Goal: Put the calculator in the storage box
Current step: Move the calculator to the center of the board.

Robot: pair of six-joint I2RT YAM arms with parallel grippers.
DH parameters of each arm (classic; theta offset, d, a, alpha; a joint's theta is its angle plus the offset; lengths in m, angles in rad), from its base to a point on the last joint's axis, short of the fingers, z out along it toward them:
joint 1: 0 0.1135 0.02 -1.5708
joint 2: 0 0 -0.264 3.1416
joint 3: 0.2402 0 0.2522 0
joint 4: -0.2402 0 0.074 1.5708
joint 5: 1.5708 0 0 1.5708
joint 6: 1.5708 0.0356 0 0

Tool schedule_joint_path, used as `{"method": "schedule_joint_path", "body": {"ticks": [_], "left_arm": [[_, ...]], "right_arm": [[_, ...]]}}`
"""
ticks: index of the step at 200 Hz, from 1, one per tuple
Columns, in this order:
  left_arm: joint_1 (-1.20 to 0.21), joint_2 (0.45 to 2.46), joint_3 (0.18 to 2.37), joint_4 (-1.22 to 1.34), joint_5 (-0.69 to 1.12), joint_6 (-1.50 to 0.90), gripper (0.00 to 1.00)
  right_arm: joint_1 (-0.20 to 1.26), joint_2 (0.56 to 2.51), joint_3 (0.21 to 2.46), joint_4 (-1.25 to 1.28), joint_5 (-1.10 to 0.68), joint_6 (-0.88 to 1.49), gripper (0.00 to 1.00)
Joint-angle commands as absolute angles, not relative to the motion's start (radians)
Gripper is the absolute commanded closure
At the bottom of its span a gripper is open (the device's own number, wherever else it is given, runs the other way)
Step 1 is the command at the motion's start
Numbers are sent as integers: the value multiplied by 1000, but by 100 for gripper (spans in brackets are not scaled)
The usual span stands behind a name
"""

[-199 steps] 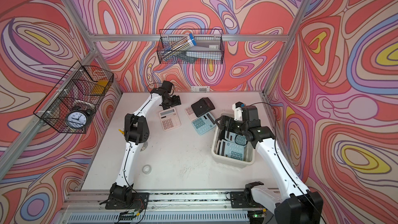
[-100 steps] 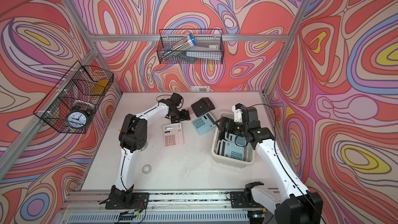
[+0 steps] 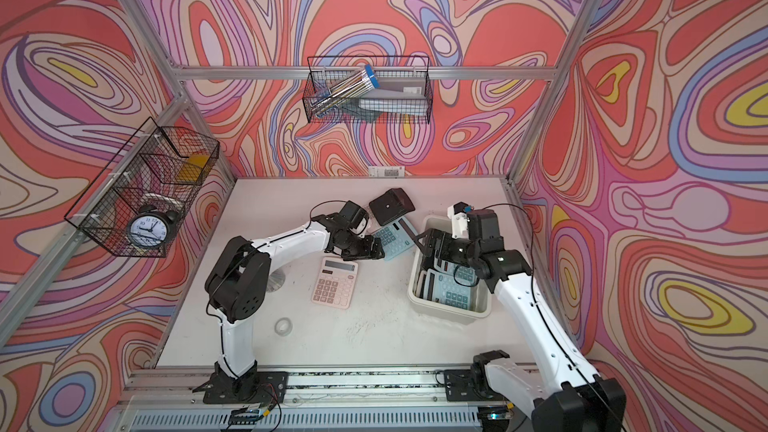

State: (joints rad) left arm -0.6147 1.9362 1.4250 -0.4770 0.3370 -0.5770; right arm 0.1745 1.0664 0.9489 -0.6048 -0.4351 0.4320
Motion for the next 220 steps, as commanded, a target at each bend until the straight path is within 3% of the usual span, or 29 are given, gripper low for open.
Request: {"method": "schedule_joint_path", "body": {"ticks": [1,40,68,153,220], "left_arm": [[-609,1805,1403,-441,279,-589,12],[-597,1686,1367,-538,45,-557,6],[-542,1649,1307,-546,-3,-566,5],[-409,1659,1197,-481,69,-582,4],[-402,1746,1181,-426,181,-605,5]], "right_arm": [[197,1058,962,-579,-463,438,2],[283,1139,997,-544,-433,434,2],[383,1218,1054,-535,-382,422,2],[568,1505,1266,-530,-330,332,2],[600,1655,1346,-536,-315,300,2]]}}
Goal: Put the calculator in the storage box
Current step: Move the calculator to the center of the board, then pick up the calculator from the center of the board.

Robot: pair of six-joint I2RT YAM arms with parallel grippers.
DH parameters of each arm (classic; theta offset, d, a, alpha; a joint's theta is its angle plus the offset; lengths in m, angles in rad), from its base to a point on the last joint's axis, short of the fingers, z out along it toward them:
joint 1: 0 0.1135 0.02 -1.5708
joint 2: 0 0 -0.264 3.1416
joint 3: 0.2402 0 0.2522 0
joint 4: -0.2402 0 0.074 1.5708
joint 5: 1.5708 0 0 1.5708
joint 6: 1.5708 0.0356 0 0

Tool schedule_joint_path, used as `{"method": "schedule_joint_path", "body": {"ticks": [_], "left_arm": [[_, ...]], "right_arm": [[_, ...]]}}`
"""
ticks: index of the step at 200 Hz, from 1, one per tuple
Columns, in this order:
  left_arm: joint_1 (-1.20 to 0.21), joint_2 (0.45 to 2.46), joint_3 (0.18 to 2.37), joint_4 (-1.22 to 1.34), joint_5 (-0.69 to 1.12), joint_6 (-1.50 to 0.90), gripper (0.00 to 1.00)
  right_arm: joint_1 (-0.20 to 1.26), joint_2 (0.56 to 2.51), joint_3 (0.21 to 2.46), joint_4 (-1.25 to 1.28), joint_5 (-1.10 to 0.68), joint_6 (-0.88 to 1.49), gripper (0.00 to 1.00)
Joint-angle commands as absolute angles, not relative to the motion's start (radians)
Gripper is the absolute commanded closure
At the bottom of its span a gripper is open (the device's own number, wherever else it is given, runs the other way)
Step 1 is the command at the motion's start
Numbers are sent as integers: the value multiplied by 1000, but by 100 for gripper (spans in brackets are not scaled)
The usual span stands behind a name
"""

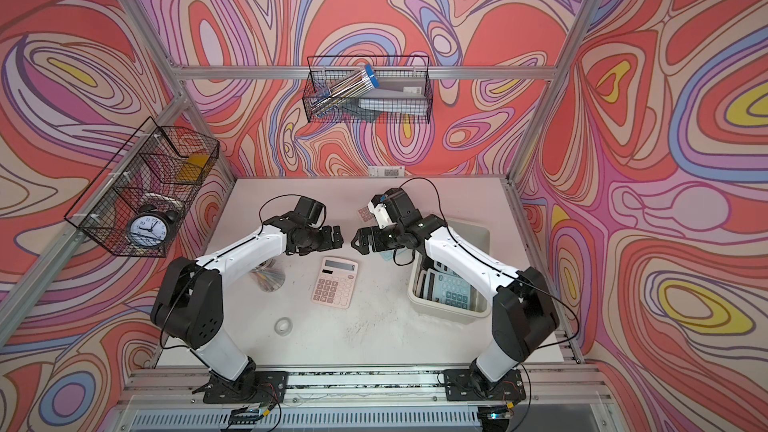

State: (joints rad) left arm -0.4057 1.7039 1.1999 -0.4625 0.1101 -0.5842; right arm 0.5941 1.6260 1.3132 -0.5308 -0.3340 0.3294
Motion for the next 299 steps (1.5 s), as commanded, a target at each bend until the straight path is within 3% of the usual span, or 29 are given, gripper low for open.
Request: {"method": "schedule_joint_path", "body": {"ticks": [1,121,213,299], "left_arm": [[-402,1748,1181,-425,185,-605,5],[-492,1816,1132,-190,425,-725,9],[-484,1448,1021,-334,116,-686,5],[-485,1185,878,-311,167,-720,1]], "right_arm": [[600,1657,1346,-537,-314,299,2],[601,1606,1216,-481,-264,305,2],[600,1703,1240,-509,-299,281,16],[600,1919,1337,-521,-380,270,32]]}}
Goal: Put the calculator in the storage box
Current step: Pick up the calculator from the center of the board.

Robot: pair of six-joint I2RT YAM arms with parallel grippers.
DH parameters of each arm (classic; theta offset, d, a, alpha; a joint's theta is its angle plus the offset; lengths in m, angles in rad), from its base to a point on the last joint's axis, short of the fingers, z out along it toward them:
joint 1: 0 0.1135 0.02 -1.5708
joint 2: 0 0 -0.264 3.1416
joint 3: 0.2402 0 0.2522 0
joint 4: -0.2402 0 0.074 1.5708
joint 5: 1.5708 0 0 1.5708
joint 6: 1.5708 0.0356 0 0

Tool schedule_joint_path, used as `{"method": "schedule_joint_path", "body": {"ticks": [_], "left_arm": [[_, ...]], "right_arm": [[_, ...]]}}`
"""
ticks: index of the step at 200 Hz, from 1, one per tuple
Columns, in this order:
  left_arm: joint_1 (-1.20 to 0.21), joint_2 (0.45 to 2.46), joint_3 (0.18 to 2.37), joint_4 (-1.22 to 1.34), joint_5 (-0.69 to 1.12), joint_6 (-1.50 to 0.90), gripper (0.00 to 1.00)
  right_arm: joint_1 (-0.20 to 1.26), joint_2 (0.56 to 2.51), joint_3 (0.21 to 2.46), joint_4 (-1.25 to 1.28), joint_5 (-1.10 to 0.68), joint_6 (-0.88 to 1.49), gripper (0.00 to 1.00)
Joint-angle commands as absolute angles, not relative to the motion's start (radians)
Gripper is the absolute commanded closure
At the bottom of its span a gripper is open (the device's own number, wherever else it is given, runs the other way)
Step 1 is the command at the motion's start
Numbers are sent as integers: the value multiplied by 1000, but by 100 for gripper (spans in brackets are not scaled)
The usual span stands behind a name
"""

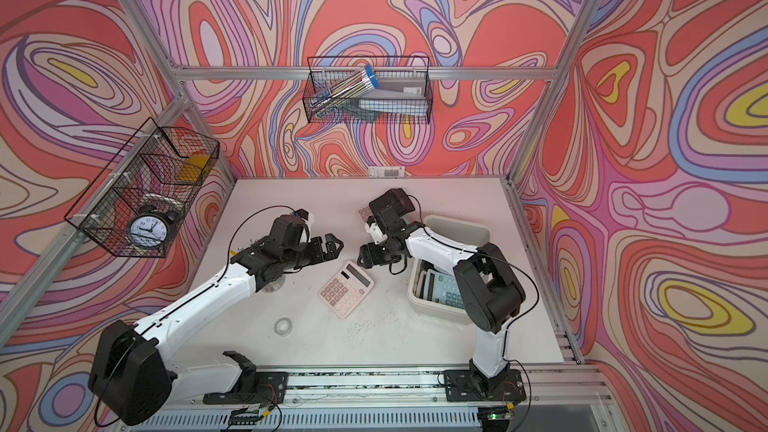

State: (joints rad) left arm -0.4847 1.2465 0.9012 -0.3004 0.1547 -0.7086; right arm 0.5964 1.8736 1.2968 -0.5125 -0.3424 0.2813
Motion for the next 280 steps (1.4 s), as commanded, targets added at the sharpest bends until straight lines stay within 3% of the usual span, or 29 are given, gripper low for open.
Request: {"method": "schedule_joint_path", "body": {"ticks": [1,68,141,226,280], "left_arm": [[-486,1183,877,-311,167,-720,1],[-486,1129,836,-307,183,-723,1],[-486,1068,778,-313,216,-761,1],[-489,887,723,-441,231,-805,1],[-489,749,731,-559,177,-789,1]], "right_arm": [[600,1920,1338,-520,-381,270,32],[600,2021,1362,-466,-549,279,51],[600,2048,1383,-496,-589,264,68],[600,1975,1387,-527,-616,280,100],[600,1891,1374,-506,-599,326,100]]}}
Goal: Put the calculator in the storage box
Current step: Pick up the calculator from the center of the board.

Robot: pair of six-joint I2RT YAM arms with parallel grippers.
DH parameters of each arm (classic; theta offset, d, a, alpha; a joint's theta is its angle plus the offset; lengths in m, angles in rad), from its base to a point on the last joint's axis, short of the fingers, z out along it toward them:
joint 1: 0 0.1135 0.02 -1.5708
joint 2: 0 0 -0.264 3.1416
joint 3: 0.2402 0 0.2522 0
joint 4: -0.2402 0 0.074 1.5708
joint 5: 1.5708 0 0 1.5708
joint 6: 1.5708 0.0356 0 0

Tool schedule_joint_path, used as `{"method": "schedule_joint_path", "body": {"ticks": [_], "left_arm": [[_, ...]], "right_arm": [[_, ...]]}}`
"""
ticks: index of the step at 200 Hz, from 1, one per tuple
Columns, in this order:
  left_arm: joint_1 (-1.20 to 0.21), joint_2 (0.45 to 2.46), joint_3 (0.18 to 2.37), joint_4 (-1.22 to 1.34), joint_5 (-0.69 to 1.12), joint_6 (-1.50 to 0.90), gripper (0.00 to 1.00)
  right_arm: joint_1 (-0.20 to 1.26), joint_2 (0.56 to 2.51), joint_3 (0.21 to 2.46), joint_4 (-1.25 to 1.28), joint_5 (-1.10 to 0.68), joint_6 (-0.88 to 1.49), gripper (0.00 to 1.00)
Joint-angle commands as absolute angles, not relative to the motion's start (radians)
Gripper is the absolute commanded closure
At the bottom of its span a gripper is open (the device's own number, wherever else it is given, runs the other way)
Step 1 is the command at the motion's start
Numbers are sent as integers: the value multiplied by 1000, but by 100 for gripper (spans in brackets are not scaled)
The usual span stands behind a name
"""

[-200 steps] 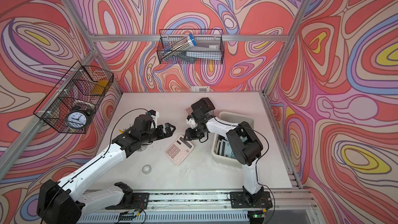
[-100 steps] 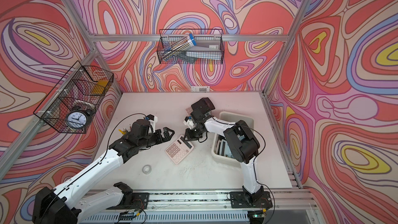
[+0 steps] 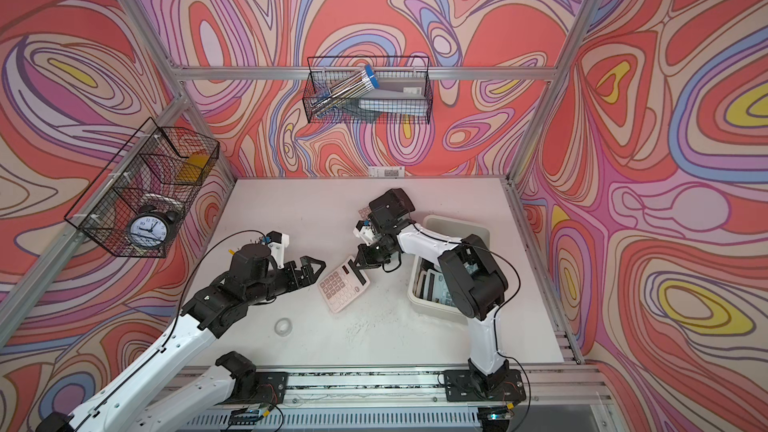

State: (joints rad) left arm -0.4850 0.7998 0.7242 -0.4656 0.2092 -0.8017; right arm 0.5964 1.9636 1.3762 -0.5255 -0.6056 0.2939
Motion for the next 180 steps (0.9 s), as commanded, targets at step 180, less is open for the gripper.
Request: {"method": "schedule_joint_path", "body": {"ticks": [180], "left_arm": [[-489,737,821,-470,59,-706,1]], "right_arm": [[536,1448,1337,-590,-319,407,100]]}}
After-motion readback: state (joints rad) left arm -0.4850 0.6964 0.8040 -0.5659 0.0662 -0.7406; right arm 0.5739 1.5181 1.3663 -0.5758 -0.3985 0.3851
